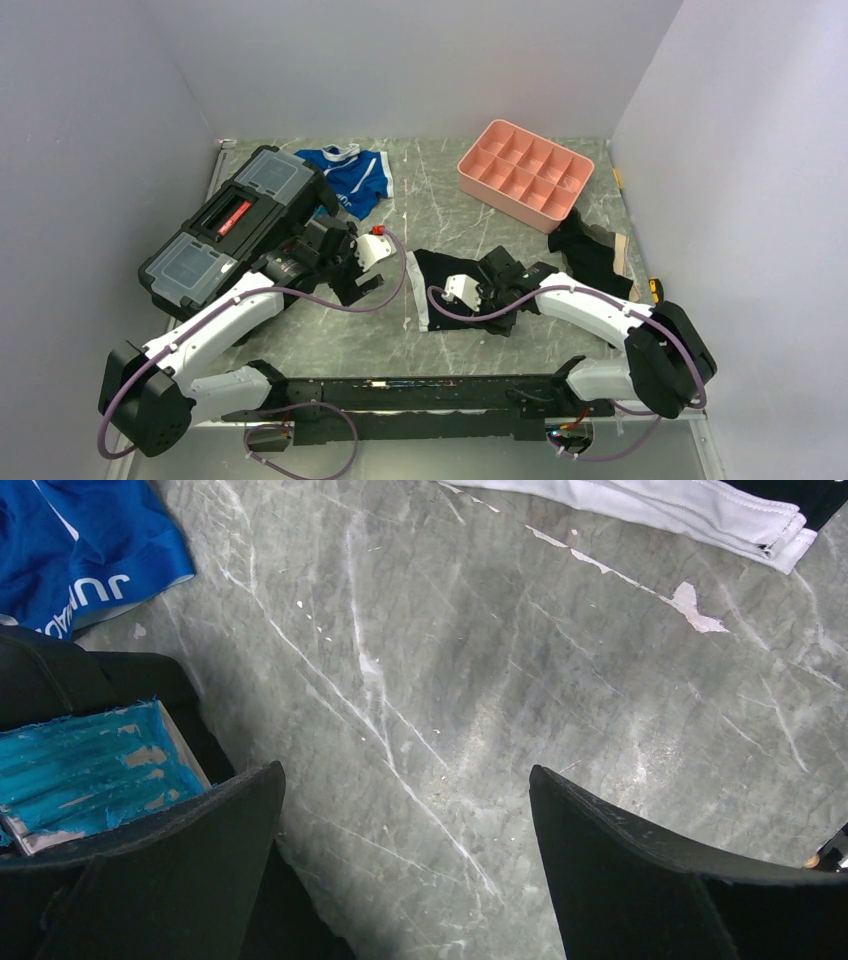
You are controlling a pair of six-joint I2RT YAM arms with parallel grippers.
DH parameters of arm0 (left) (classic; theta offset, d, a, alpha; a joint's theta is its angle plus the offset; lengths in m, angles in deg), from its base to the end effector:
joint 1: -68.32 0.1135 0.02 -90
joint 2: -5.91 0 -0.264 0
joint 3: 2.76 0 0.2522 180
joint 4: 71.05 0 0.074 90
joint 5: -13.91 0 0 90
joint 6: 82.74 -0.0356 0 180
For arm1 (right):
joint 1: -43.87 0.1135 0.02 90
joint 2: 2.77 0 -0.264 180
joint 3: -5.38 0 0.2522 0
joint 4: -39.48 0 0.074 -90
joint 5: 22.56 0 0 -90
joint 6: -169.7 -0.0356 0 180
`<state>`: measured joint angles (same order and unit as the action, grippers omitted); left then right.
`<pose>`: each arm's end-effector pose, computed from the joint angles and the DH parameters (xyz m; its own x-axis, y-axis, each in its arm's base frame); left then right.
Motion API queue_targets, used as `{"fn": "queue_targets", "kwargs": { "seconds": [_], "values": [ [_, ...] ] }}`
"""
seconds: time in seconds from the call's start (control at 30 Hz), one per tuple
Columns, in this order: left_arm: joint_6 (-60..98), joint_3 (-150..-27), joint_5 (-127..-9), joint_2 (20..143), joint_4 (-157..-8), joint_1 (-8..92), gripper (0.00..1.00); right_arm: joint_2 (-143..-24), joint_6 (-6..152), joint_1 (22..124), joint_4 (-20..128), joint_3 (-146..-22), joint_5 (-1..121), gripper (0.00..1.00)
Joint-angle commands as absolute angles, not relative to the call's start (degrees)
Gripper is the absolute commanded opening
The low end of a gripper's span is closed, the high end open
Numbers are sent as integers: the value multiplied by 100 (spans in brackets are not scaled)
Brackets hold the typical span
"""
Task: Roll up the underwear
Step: Fold the underwear at the center of the board.
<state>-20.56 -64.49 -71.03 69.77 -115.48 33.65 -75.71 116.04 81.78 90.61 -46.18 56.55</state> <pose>0.1882 -0.1340 0.2616 -0.2404 0.7315 -0.6380 0.8239 0.5013 0.2643 0.1617 0.1344 0.1700 -0.2221 -0.9105 -0.3489 -0.9680 0.2487 -0.0329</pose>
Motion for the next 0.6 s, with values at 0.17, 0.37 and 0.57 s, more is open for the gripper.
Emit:
{"fn": "queue_targets", "kwargs": {
  "seconds": [0.17, 0.37, 0.57],
  "values": [
    [-2105, -6496, -7184, 6764, -11508, 3395, 99, -7804, 11578, 8219, 8886, -4582, 5766, 43],
    [-2124, -6434, -7189, 6736, -11484, 3400, 99, -8033, 11591, 8215, 8842, -4589, 5814, 38],
    [-2140, -6402, -7195, 6698, -11452, 3404, 99, -8240, 11619, 8223, 8840, -4580, 5880, 25]
  ]
}}
